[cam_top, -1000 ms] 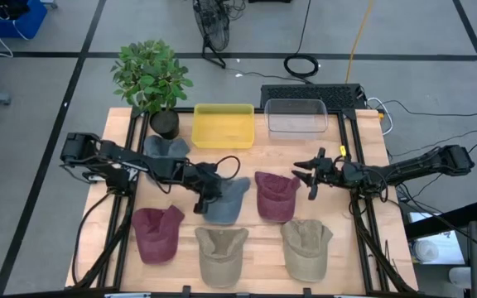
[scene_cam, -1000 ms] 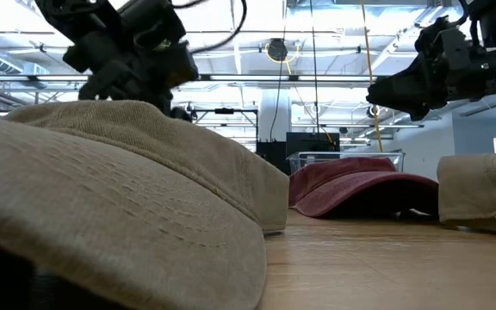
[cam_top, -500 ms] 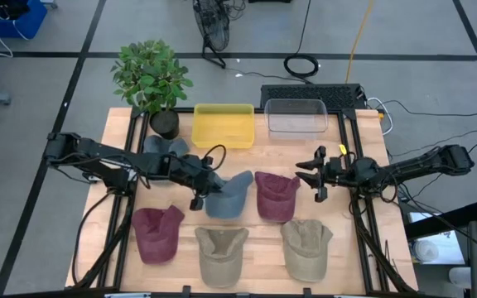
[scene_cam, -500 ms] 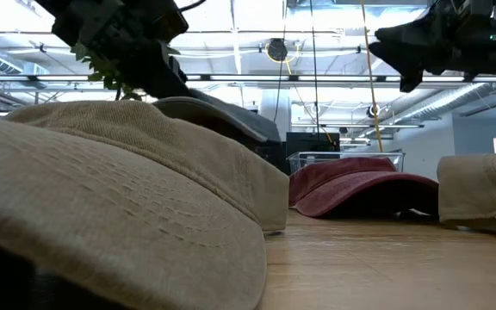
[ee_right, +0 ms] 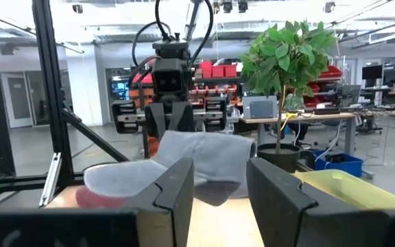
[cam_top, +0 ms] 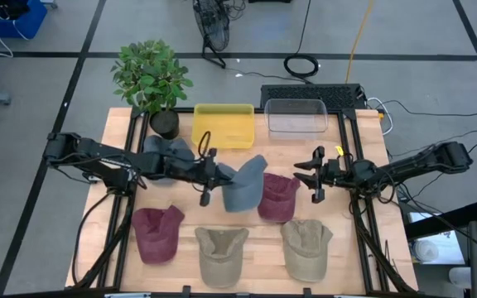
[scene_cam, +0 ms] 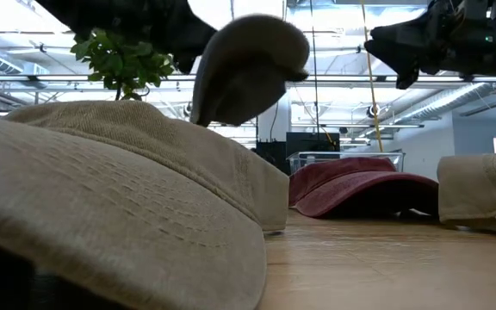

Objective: Pick & Place hat
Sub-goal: Put the right blue cap into the transparent bin

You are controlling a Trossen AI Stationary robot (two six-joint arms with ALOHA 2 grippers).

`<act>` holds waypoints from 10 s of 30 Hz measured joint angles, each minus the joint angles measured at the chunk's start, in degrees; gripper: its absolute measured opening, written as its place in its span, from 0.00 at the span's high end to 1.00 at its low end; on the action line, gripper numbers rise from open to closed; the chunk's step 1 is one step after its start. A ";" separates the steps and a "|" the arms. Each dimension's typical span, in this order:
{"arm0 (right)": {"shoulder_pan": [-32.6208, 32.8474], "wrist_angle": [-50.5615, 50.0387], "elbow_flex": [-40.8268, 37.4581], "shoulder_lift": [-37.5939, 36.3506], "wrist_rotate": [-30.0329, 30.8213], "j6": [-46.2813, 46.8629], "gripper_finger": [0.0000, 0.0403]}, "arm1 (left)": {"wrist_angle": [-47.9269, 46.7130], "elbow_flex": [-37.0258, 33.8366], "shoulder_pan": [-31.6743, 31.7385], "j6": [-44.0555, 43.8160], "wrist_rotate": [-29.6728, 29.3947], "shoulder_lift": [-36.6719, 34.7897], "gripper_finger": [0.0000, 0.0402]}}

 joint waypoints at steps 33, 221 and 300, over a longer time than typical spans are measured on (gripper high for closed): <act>3.43 -9.98 6.65 -0.47 2.88 -18.19 0.53 | -12.17 23.81 2.40 -0.09 3.33 21.14 0.97; -56.16 -64.80 37.05 10.55 -43.10 -15.02 1.00 | -49.62 29.67 -2.10 3.57 -10.52 5.07 0.59; -78.40 -52.06 37.18 38.07 -77.90 -11.44 0.97 | -49.49 29.66 -12.63 -12.99 -23.14 5.05 0.59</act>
